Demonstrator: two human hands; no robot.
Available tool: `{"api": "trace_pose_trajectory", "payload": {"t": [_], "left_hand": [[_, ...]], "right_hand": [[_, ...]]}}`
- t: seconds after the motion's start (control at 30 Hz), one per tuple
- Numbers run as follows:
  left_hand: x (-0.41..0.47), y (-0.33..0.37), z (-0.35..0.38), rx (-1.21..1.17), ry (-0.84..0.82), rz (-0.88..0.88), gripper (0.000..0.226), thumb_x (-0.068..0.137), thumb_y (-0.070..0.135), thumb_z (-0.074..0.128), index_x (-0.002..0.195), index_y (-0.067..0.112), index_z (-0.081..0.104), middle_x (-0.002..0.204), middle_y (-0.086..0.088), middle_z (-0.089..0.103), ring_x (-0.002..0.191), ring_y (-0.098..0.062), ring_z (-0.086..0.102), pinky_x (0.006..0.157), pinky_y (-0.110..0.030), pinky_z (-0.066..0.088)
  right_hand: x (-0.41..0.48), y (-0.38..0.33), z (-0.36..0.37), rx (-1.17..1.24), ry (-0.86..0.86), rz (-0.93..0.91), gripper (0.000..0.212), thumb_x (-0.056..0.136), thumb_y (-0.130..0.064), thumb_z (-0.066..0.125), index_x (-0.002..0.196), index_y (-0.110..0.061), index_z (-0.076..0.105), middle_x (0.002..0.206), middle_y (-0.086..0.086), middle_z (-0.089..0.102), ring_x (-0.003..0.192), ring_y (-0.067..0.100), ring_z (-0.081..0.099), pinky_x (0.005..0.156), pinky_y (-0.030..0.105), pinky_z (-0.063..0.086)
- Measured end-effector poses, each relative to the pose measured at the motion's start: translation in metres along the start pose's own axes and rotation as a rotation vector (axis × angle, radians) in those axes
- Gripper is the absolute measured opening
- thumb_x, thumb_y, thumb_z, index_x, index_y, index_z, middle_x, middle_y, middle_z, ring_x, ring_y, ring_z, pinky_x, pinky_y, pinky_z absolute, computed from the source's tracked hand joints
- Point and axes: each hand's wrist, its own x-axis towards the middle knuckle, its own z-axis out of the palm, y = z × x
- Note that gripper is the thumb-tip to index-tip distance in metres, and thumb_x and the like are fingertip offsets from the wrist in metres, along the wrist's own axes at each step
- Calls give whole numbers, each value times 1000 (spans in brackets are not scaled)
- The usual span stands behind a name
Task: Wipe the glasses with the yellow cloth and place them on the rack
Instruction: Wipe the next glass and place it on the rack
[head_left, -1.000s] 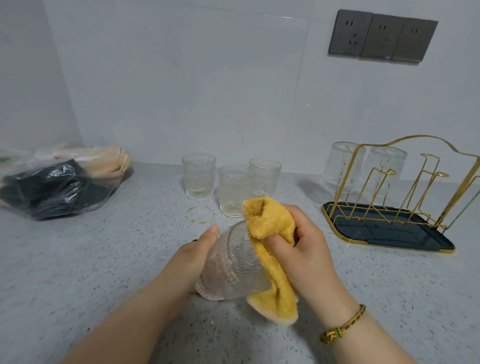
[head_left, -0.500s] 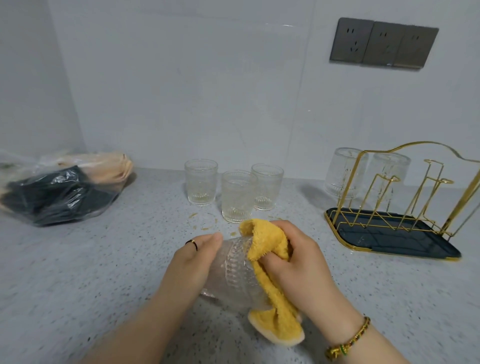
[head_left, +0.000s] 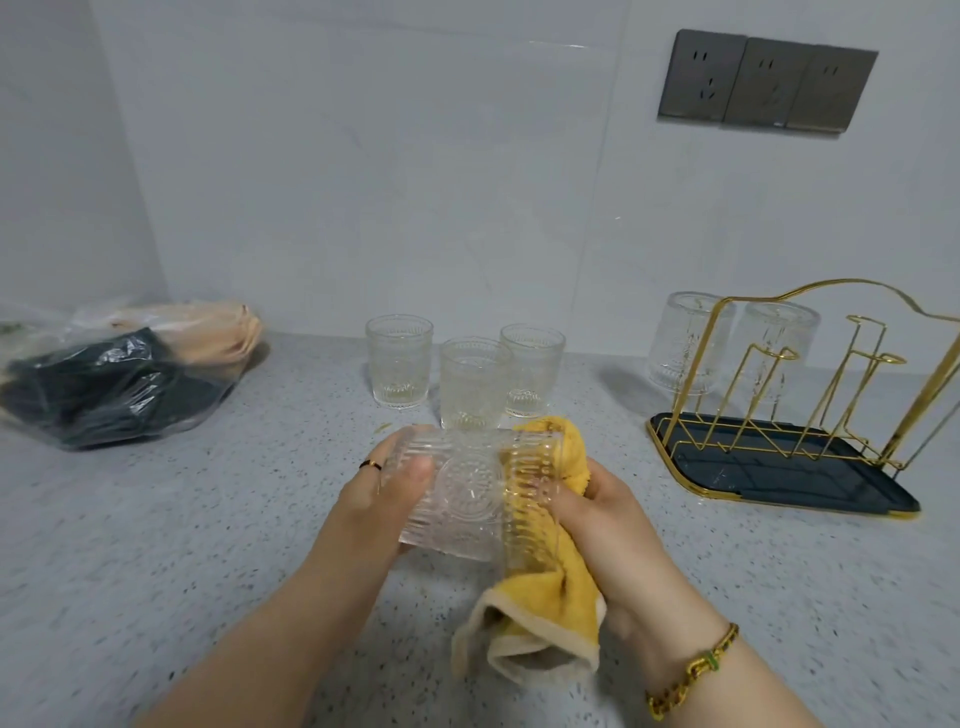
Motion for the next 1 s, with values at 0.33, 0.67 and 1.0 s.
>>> {"api": "trace_pose_trajectory", "payload": {"t": [0.33,0.67,1.0], "left_hand": [[-3,8,0,-9,-92,-267,61,65,61,38,80,3,54,41,-9,46,31,-16,43,32,-19,37],[-2,5,-2,-34,-69,-147,55,57,45,71,102,16,61,96,-15,67,71,-29,66,49,-34,55],[-3,9,-1,19,-64,41,51,52,50,63,100,33,57,72,3,68,55,-15,62,47,-29,51]], "right_hand": [[-5,-3,3,-418,20,-414,38,75,-1,63,81,-37,54,71,-30,61,63,-8,55,56,5,42],[-3,-4,3,19,-37,114,7,82,-7,59,79,-13,60,60,-5,62,44,-4,56,44,10,44],[-7,-11,4,73,-60,112,11,83,-5,56,76,-14,60,59,-2,63,45,1,58,44,11,46]]}}
